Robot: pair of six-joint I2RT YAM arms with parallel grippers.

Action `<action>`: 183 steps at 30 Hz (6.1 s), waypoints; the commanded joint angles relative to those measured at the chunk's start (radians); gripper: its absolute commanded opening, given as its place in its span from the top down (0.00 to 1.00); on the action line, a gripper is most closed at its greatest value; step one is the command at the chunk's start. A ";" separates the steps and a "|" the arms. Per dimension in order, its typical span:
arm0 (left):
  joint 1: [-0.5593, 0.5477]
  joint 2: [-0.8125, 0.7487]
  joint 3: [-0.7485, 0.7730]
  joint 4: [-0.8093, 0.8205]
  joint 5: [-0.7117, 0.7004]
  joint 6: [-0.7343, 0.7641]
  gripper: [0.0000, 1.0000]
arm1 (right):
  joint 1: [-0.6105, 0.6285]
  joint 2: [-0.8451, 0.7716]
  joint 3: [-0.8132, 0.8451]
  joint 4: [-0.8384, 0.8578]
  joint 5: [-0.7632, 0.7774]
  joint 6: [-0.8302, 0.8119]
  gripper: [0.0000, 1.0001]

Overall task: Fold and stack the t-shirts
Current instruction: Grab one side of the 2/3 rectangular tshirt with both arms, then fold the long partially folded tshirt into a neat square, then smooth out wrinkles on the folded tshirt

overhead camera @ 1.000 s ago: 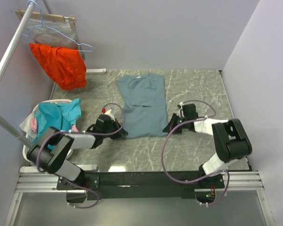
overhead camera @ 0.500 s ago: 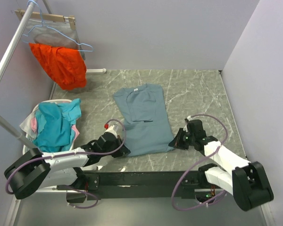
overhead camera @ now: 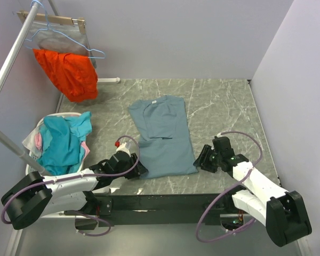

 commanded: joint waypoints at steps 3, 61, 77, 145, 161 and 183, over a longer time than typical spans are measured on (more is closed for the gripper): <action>-0.003 0.011 0.008 -0.056 -0.013 0.017 0.53 | 0.008 -0.065 0.019 -0.032 0.007 0.023 0.43; 0.074 0.060 0.583 -0.532 -0.412 0.120 0.99 | 0.173 0.326 0.675 -0.057 0.073 -0.239 1.00; 0.470 0.747 1.113 -0.326 -0.156 0.371 0.99 | -0.005 1.205 1.563 -0.198 -0.229 -0.345 0.99; 0.277 0.112 0.183 -0.100 0.056 0.129 0.27 | 0.199 0.503 0.425 0.097 -0.105 -0.151 0.49; 0.273 0.166 0.443 -0.215 -0.332 0.290 0.00 | 0.147 0.535 0.663 0.100 0.159 -0.329 0.30; 0.345 0.450 0.489 0.045 -0.281 0.348 0.46 | 0.080 0.884 0.824 0.198 -0.123 -0.368 0.74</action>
